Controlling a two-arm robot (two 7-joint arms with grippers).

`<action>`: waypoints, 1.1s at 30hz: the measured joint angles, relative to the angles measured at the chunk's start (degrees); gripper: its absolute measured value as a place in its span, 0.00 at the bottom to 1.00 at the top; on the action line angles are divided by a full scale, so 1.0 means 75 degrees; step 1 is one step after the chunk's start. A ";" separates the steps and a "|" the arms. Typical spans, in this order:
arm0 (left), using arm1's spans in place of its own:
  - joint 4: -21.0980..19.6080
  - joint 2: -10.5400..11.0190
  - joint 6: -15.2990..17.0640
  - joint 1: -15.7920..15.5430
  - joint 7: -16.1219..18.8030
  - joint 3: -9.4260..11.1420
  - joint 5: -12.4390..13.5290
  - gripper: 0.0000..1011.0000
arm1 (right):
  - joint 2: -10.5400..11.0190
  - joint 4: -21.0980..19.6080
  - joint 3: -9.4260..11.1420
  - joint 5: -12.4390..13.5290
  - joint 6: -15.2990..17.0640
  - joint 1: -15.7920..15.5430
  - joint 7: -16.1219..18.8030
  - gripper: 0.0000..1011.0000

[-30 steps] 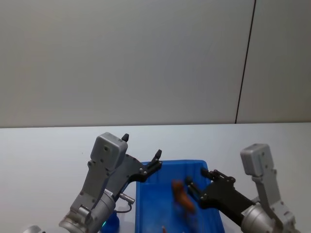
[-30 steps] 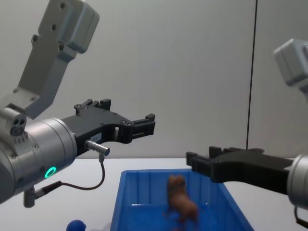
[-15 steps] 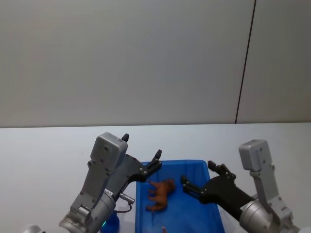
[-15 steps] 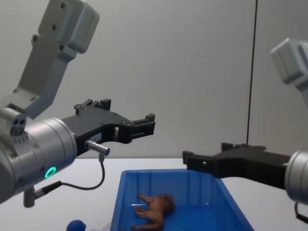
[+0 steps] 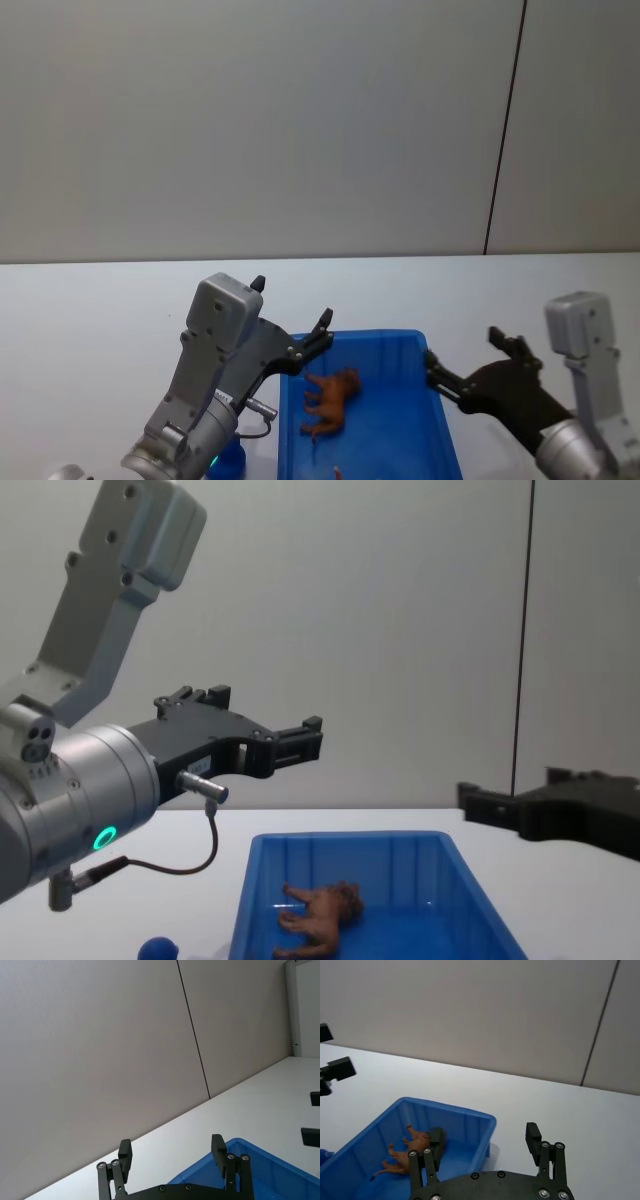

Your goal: Pick up the two dolls from the table and place them into the box.

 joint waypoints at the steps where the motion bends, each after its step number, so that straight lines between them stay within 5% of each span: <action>1: 0.0000 0.0000 0.0000 0.0000 0.0000 0.0000 0.0000 0.99 | 0.0017 -0.0033 0.0014 0.0013 -0.0009 -0.0032 -0.0085 0.99; 22: -0.0006 0.0005 0.0012 0.0008 0.0000 -0.0007 -0.0001 0.99 | 0.0351 -0.0651 0.0268 0.0172 -0.0225 -0.0639 -0.1075 0.99; 33: -0.0349 0.0221 0.0640 0.0207 0.0340 -0.0156 -0.0254 0.99 | 0.0402 -0.0739 0.0307 0.0194 -0.0256 -0.0729 -0.1220 0.99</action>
